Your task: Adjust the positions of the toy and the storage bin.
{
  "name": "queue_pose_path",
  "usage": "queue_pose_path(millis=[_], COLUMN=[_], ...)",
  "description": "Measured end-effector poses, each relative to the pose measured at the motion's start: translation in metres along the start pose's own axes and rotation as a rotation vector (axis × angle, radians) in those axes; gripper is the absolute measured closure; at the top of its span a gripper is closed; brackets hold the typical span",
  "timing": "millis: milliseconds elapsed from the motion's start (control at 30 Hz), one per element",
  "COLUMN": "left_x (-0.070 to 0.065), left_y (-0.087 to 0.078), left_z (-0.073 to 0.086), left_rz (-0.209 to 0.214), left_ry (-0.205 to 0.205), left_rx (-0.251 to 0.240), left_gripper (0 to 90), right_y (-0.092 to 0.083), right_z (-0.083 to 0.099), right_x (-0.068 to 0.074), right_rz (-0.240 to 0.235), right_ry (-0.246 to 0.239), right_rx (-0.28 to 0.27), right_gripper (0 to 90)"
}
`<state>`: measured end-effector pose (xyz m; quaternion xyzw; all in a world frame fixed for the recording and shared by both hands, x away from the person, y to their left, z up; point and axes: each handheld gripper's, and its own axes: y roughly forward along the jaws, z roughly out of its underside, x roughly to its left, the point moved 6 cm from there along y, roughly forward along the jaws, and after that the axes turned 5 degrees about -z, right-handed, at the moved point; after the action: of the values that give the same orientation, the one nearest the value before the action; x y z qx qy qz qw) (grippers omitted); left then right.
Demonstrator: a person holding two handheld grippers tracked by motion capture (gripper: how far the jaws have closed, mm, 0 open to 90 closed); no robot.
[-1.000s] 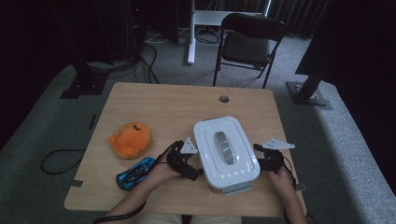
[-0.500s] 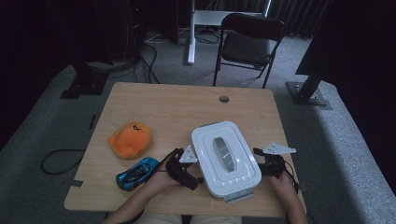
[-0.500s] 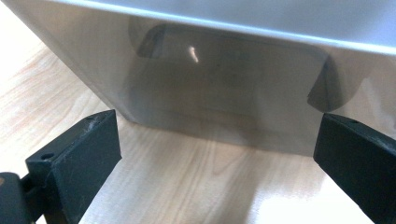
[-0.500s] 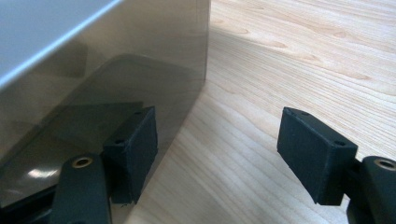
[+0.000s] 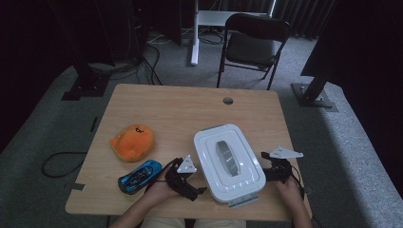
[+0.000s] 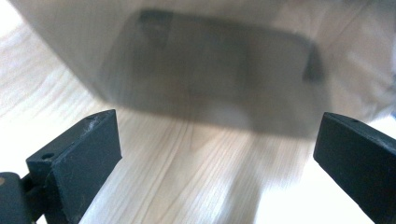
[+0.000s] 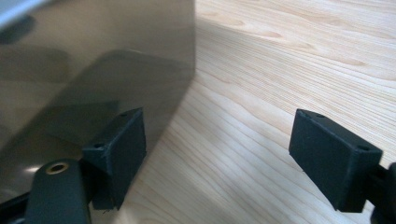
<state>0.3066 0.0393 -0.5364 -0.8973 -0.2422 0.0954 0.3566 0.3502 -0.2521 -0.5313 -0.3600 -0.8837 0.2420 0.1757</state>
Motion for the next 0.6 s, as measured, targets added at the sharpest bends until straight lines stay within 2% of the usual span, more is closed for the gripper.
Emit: queue_pose_path(millis=[200,333,467,600], left_x=[0.004,0.007,0.012,0.016], left_y=[-0.001,-0.003,-0.005,-0.003], left_z=[0.019,0.03,0.036,0.04], left_rz=[-0.004,-0.043,-0.076,-0.068], left_ry=[0.001,0.0,-0.006,-0.02], left_rx=[0.043,0.074,0.081,0.096], left_gripper=[1.4,1.4,1.4,1.4], right_y=[-0.009,-0.019,-0.032,-0.048], right_z=[0.0,-0.001,-0.004,-0.011], right_x=[-0.007,-0.011,-0.011,-0.012], right_rz=[0.043,0.066,0.075,0.077], right_ry=[0.032,0.042,0.059,0.093], right_rx=[-0.014,-0.021,-0.033,-0.059], right_gripper=[15.3,15.2,13.9,13.6])
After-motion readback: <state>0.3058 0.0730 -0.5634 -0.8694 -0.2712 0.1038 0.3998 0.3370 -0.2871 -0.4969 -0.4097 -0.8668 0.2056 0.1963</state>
